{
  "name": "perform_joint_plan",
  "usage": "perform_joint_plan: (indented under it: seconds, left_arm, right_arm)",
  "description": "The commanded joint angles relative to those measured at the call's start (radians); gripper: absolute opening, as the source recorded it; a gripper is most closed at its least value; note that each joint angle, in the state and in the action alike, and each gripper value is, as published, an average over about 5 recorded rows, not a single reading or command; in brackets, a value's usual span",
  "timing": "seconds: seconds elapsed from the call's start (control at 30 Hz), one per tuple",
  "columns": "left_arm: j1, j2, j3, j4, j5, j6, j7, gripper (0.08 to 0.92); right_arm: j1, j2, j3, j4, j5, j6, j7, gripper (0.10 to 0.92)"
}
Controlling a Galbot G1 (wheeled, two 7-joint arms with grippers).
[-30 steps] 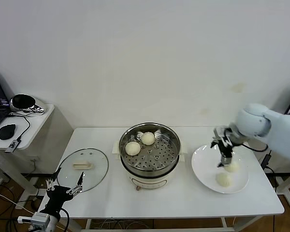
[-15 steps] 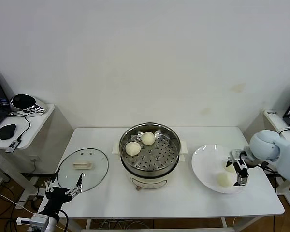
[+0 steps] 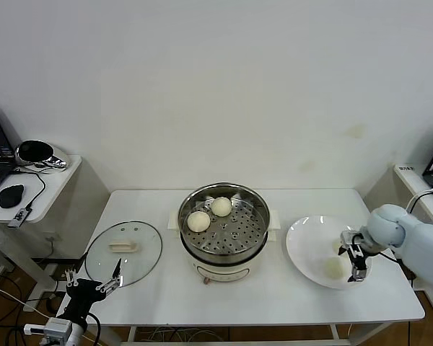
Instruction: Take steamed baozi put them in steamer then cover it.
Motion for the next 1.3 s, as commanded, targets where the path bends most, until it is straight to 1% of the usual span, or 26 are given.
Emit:
perform_joint_plan:
  seconds: [0.03,0.13,0.27,0.47,0.67,0.8,0.93,1.07,1.3]
  left_arm:
    - [0.0,0.0,-0.001,0.002,-0.001,0.0,0.0,0.823]
    - [-0.001,-0.001,0.0,0.002,-0.001,0.0,0.0,0.823]
    - [-0.002,-0.003,0.001,0.001,0.0,0.0,0.0,0.823]
    - [-0.001,-0.005,0.001,0.0,-0.001,-0.001,0.0,0.823]
    - [-0.005,-0.001,0.001,-0.002,-0.003,-0.001,0.0,0.823]
    - [-0.008,0.003,0.003,0.0,-0.005,-0.001,0.0,0.823]
    - [-0.012,0.006,0.007,-0.002,-0.006,-0.002,0.001,0.823]
    - [-0.012,0.006,0.009,-0.011,-0.008,-0.001,0.001,0.823]
    - [-0.006,0.008,0.001,-0.024,-0.014,-0.002,0.001,0.823]
  right_arm:
    - [-0.027,0.066,0.021,-0.058,-0.015,0.001,0.001,0.82]
    - [-0.028,0.066,0.019,-0.054,-0.017,-0.004,-0.003,0.79]
    - [-0.02,0.056,0.023,-0.046,-0.02,-0.005,-0.008,0.71]
    - [0.047,0.017,-0.002,-0.007,0.007,-0.005,-0.028,0.626]
    - [0.22,-0.039,-0.075,0.071,0.09,-0.022,-0.051,0.583]
    - [0.378,-0.037,-0.097,0.082,0.141,-0.021,-0.08,0.572]
    - [0.561,0.015,-0.185,0.073,0.208,-0.013,-0.102,0.58]
    - [0.744,0.106,-0.289,0.078,0.28,-0.014,-0.099,0.585]
    - [0.838,0.318,-0.392,0.096,0.38,0.019,-0.06,0.585]
